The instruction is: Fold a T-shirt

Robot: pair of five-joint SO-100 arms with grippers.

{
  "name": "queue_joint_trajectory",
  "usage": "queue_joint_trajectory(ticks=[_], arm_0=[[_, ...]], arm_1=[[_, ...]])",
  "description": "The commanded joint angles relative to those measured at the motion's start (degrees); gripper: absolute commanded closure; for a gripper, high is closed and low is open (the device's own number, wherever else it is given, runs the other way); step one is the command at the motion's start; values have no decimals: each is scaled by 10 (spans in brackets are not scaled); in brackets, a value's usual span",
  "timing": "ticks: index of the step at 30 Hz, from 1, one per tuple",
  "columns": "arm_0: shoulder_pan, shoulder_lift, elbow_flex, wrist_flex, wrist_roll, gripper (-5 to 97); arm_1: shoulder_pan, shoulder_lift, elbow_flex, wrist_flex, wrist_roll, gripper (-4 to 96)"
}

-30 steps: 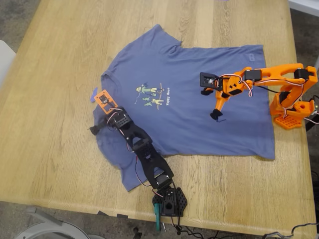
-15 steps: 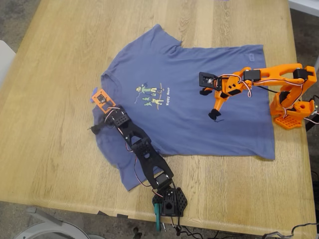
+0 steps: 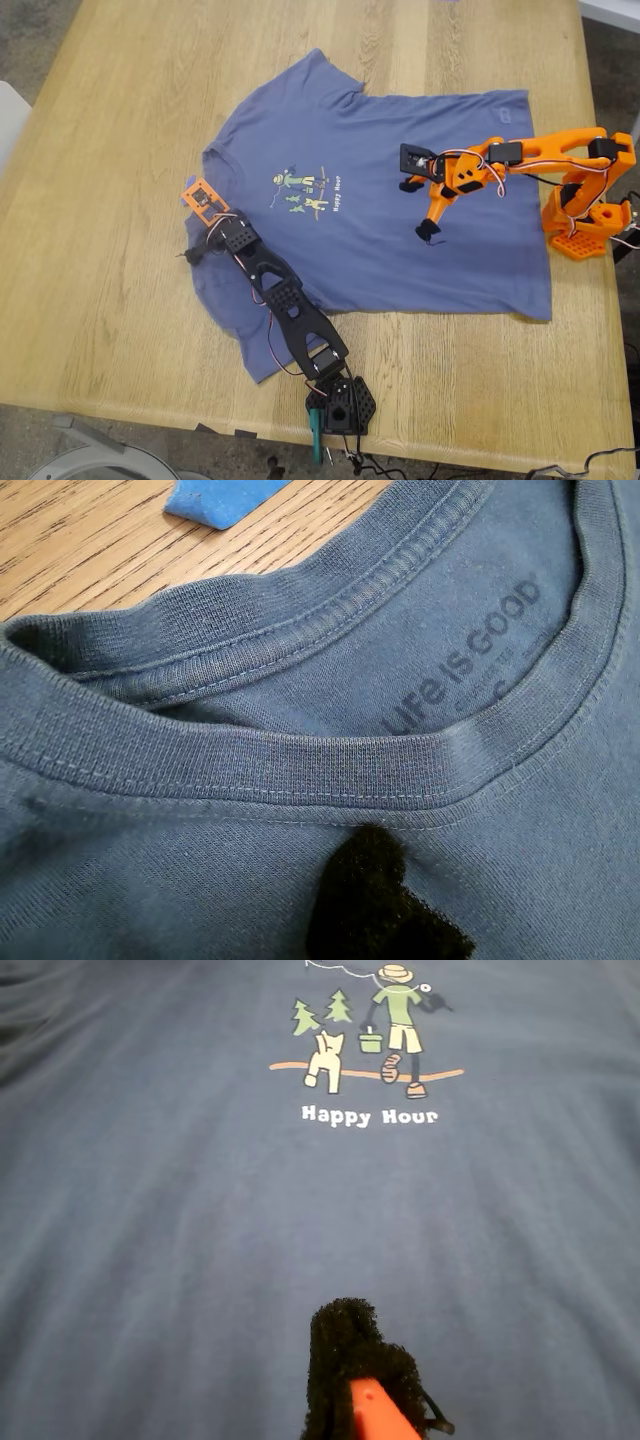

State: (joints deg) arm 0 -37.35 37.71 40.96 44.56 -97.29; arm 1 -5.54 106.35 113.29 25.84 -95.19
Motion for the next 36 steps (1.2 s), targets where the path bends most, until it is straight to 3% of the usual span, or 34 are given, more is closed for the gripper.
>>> queue_joint_trajectory(ticks=[1, 12, 21, 29, 36], arm_0=[[-11, -3, -33, 4, -5, 378], [-25, -29, -33, 9, -19, 508], [-42, -36, -33, 11, -18, 629], [-37, -29, -33, 30, -28, 810], [-28, -30, -34, 30, -38, 784]], arm_1=[[-8, 12, 0, -12, 6, 308], [-10, -1, -1, -30, 17, 312], [-33, -39, 35, -114, 34, 326], [-26, -109, 29, -167, 37, 329], [-25, -149, -4, -176, 37, 328]])
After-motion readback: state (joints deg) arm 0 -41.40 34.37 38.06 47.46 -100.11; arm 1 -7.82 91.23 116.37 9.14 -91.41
